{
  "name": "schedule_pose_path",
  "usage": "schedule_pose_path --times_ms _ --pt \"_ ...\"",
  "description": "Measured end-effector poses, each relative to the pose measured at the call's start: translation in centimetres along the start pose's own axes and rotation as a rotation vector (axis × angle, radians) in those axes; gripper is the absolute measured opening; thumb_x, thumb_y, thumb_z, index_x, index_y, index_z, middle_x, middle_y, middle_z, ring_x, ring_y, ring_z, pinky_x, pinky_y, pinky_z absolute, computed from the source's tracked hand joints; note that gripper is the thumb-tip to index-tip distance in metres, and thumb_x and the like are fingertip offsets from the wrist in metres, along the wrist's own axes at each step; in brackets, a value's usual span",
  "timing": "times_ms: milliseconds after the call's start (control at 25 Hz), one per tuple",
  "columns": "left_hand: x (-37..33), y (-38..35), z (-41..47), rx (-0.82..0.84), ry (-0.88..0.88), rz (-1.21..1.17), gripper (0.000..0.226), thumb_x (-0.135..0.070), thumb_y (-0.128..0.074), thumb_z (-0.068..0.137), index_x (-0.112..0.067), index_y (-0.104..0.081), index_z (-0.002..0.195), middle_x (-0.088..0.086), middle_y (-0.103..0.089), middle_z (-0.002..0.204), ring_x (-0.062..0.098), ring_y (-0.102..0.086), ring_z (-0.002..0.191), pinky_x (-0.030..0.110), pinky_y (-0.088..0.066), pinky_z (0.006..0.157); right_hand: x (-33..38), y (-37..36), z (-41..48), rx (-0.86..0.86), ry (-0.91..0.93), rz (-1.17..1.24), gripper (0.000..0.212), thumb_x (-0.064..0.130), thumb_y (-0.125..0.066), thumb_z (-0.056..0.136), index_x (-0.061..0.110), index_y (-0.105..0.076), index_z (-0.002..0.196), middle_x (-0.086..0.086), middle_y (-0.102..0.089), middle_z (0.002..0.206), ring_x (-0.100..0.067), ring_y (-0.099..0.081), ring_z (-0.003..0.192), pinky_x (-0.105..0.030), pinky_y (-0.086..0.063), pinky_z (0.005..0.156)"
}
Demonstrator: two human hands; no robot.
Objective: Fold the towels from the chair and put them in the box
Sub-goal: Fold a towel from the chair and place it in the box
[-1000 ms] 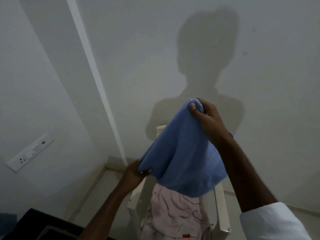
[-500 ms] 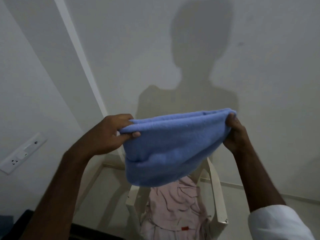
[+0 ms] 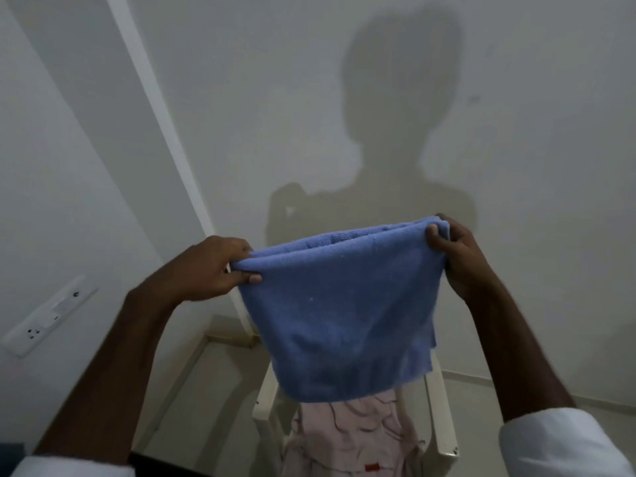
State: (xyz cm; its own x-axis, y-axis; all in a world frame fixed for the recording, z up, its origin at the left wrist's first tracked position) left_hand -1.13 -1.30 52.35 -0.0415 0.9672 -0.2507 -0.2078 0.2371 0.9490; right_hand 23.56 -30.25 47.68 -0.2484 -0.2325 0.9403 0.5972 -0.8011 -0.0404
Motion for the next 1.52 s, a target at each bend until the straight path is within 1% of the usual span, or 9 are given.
schedule_pose_path --times_ms 120,360,560,760,840,1080,1200,1360,1520 --pt "1.7 0.1 -0.5 -0.124 0.147 0.129 0.049 -0.075 -0.045 0.08 -0.036 -0.068 0.099 -0.017 -0.066 0.088 0.007 -0.062 0.076 0.032 -0.05 0.067 0.2 0.3 0.1 -0.03 0.015 -0.007 0.039 0.031 -0.062 0.098 -0.007 -0.059 0.103 -0.018 -0.06 0.098 -0.026 -0.057 0.091 -0.04 -0.042 0.079" --pt "6.7 -6.5 -1.3 0.017 0.534 0.116 0.037 -0.066 -0.04 0.092 -0.047 -0.058 0.118 -0.012 -0.068 0.059 0.003 -0.059 0.037 0.02 -0.044 0.052 1.0 -3.8 0.1 0.015 0.08 -0.134 0.037 0.017 -0.063 0.1 -0.008 -0.045 0.079 -0.009 -0.039 0.075 -0.018 -0.037 0.07 -0.03 -0.029 0.059" --pt "9.3 -10.2 -2.2 -0.089 0.75 0.028 0.042 -0.054 -0.036 0.099 -0.034 -0.056 0.13 0.006 -0.072 0.095 0.027 -0.069 0.069 0.035 -0.057 0.07 0.6 -6.7 -0.2 0.124 0.068 -0.113 0.035 0.02 -0.061 0.098 0.002 -0.04 0.076 -0.006 -0.034 0.073 -0.017 -0.032 0.068 -0.027 -0.026 0.054" --pt "9.0 -13.9 -2.2 -0.066 1.022 -0.769 0.04 -0.014 -0.031 0.099 -0.007 -0.05 0.133 0.016 -0.072 0.072 0.018 -0.047 0.044 0.033 -0.056 0.051 0.6 -8.4 -0.4 0.17 0.095 -0.147 0.033 0.021 -0.063 0.095 0.009 -0.041 0.074 -0.001 -0.034 0.07 -0.013 -0.031 0.065 -0.023 -0.024 0.054" --pt "8.3 -14.4 -1.7 -0.063 1.039 -0.897 0.046 -0.009 -0.027 0.095 0.001 -0.048 0.134 0.021 -0.073 0.078 0.026 -0.059 0.047 0.034 -0.058 0.05 0.8 -9.1 -0.4 0.166 0.11 -0.169 0.03 0.021 -0.064 0.094 0.012 -0.042 0.074 0.003 -0.035 0.068 -0.009 -0.032 0.064 -0.022 -0.024 0.053" --pt "5.4 -16.9 -0.2 0.123 1.031 -1.032 0.053 -0.051 -0.027 0.102 -0.008 -0.041 0.129 0.029 -0.068 0.093 0.033 -0.071 0.059 0.033 -0.055 0.044 1.4 -11.5 -0.1 0.206 0.181 -0.263 0.032 0.018 -0.065 0.092 0.009 -0.043 0.072 0.004 -0.037 0.068 -0.005 -0.034 0.064 -0.022 -0.026 0.056" --pt "5.4 -17.6 0.2 0.192 1.037 -0.994 0.058 -0.043 -0.031 0.103 0.003 -0.044 0.136 0.023 -0.07 0.087 0.023 -0.07 0.056 0.027 -0.053 0.045 0.7 -12.0 0.0 0.232 0.174 -0.282 0.028 0.018 -0.067 0.091 0.006 -0.048 0.074 0.004 -0.042 0.069 -0.006 -0.038 0.065 -0.026 -0.028 0.058" --pt "3.2 -18.9 0.0 0.428 1.04 -1.004 0.104 -0.082 -0.014 0.085 0.003 -0.046 0.136 0.023 -0.073 0.086 0.028 -0.073 0.059 0.028 -0.055 0.043 -0.1 -12.1 -0.3 0.226 0.173 -0.299 0.028 0.02 -0.067 0.089 0.004 -0.05 0.074 0.003 -0.044 0.07 -0.006 -0.04 0.066 -0.026 -0.031 0.059" --pt "2.6 -21.3 -0.1 0.499 1.104 -1.135 0.123 -0.095 -0.033 0.066 0.01 -0.053 0.127 0.033 -0.065 0.109 0.045 -0.071 0.075 0.043 -0.059 0.054 -0.2 -13.6 -1.3 0.342 0.194 -0.349 0.029 0.02 -0.068 0.089 0.012 -0.046 0.072 0.002 -0.041 0.069 -0.006 -0.039 0.066 -0.027 -0.03 0.06"
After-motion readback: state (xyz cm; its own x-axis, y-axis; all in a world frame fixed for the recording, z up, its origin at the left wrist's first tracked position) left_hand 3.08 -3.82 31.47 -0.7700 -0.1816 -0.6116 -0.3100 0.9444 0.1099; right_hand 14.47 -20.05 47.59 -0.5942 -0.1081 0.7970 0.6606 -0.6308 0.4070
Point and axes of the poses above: each hand's wrist, its own z-axis towards the middle knuckle, its own y-axis out of the back of the hand, x = y × z, the point moved 9 cm from there along z, towards the middle knuckle
